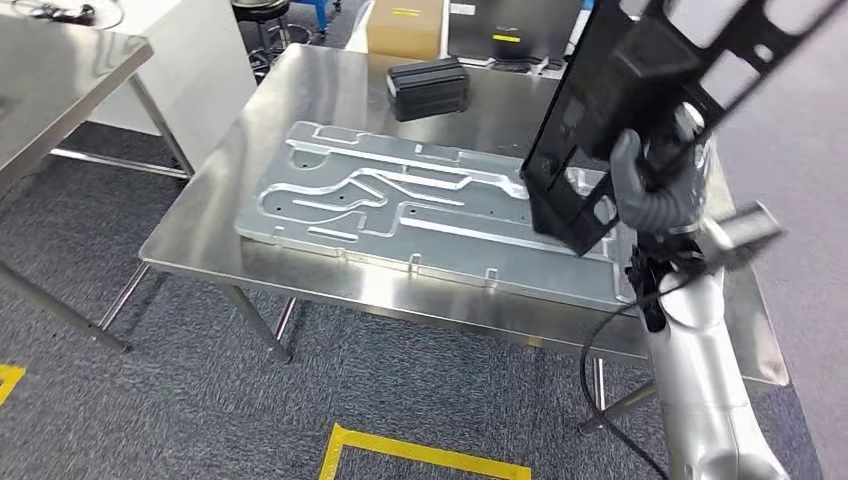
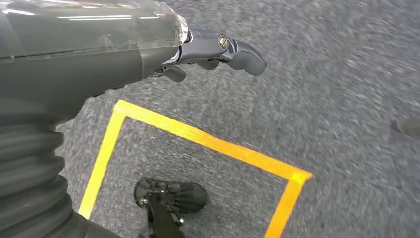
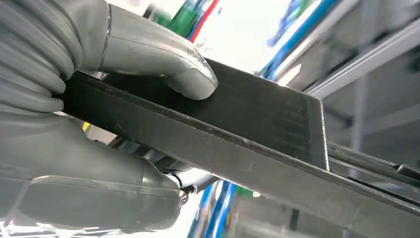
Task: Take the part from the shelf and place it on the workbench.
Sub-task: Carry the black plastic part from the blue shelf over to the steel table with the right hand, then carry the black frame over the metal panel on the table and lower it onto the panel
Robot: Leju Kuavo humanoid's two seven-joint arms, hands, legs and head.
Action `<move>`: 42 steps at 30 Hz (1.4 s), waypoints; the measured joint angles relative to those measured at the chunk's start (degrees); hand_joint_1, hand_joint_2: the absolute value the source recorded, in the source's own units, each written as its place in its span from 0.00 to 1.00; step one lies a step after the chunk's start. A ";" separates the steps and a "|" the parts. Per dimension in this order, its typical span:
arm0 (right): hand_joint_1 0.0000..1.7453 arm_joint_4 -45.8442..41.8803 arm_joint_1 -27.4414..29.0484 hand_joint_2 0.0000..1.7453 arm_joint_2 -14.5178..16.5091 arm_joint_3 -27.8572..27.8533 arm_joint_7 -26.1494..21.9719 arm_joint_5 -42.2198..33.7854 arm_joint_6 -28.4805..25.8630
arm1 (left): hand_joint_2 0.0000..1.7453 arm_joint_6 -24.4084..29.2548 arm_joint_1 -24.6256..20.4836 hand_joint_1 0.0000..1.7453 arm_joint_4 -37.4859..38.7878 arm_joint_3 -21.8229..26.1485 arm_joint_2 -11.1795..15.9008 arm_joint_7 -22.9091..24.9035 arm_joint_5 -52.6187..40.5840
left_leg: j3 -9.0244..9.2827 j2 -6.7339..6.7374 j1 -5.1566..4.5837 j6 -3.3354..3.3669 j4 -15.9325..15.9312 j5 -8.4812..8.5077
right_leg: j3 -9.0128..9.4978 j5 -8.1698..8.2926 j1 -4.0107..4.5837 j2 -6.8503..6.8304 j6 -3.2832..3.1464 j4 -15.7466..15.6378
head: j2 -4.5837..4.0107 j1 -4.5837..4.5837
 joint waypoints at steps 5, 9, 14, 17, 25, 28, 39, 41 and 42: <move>1.00 11.71 -11.94 1.00 0.20 7.33 9.32 26.51 -11.45 | 1.00 0.05 -0.54 0.00 0.01 0.02 -0.17 -0.32 0.21 | 0.25 1.19 -0.31 -1.56 0.77 -1.20 | 0.80 0.61 0.17 1.54 -2.09 -2.68 | 0.00 -0.01; 1.00 23.10 -22.40 1.00 3.07 16.36 18.36 46.34 -11.77 | 1.00 0.13 -0.51 0.00 0.02 0.02 -0.32 -0.56 0.35 | -6.14 -3.72 0.11 -2.34 14.02 -7.52 | 0.76 0.87 0.18 4.04 -3.23 -2.83 | 0.00 -0.01; 1.00 36.45 -30.64 1.00 11.08 26.52 21.92 59.55 -7.49 | 1.00 -0.63 -0.61 0.00 0.02 0.02 -0.37 -0.87 -0.09 | -5.13 -5.49 0.09 -1.48 7.56 -0.64 | 1.03 0.63 0.64 7.80 -3.38 -2.43 | 0.00 -0.01; 1.00 41.53 -32.89 1.00 14.35 30.27 21.09 61.58 -6.06 | 1.00 -0.92 -0.72 0.00 0.05 -0.02 -0.44 -1.05 -0.33 | -2.69 -7.65 0.04 -0.87 0.96 1.84 | 0.58 0.59 0.61 8.96 -2.85 -2.19 | 0.00 -0.02; 1.00 52.98 -33.73 1.00 21.24 40.68 16.43 65.59 -0.30 | 1.00 -1.78 -0.89 0.00 0.11 -0.28 -0.63 -1.25 -0.99 | -1.91 -4.23 0.53 0.05 -0.39 2.08 | -7.15 -6.29 0.36 3.62 -0.84 12.59 | 0.00 -0.01; 1.00 57.32 -31.80 1.00 23.63 44.49 15.47 65.48 0.46 | 1.00 -1.58 -0.95 0.00 0.11 -0.28 -0.77 -1.21 -0.58 | -1.62 -3.63 0.56 -0.18 -0.33 1.80 | -5.67 -2.98 0.00 3.28 -0.92 9.39 | 0.00 0.00; 1.00 65.04 -28.99 1.00 27.91 47.89 15.29 63.48 -1.31 | 1.00 -0.76 -0.54 0.00 0.24 -0.27 -1.38 -1.40 -0.26 | -6.26 -3.84 0.64 -2.85 11.33 -5.11 | 1.54 1.03 0.34 3.08 -3.71 -3.97 | 0.00 -0.01; 1.00 65.67 -28.68 1.00 28.12 48.18 15.25 63.43 -1.30 | 1.00 -0.75 -0.48 0.00 0.24 -0.26 -1.37 -1.40 -0.26 | -9.09 -3.91 0.66 -3.10 16.45 -6.35 | 1.58 0.87 0.42 3.48 -3.77 -3.78 | 0.00 -0.01; 1.00 65.96 -28.54 1.00 28.20 48.26 15.24 63.42 -1.31 | 1.00 -0.75 -0.44 0.00 0.24 -0.26 -1.37 -1.40 -0.26 | -9.00 -3.91 0.69 -3.14 15.75 -5.24 | 1.60 0.74 0.42 3.68 -3.71 -3.61 | 0.00 -0.01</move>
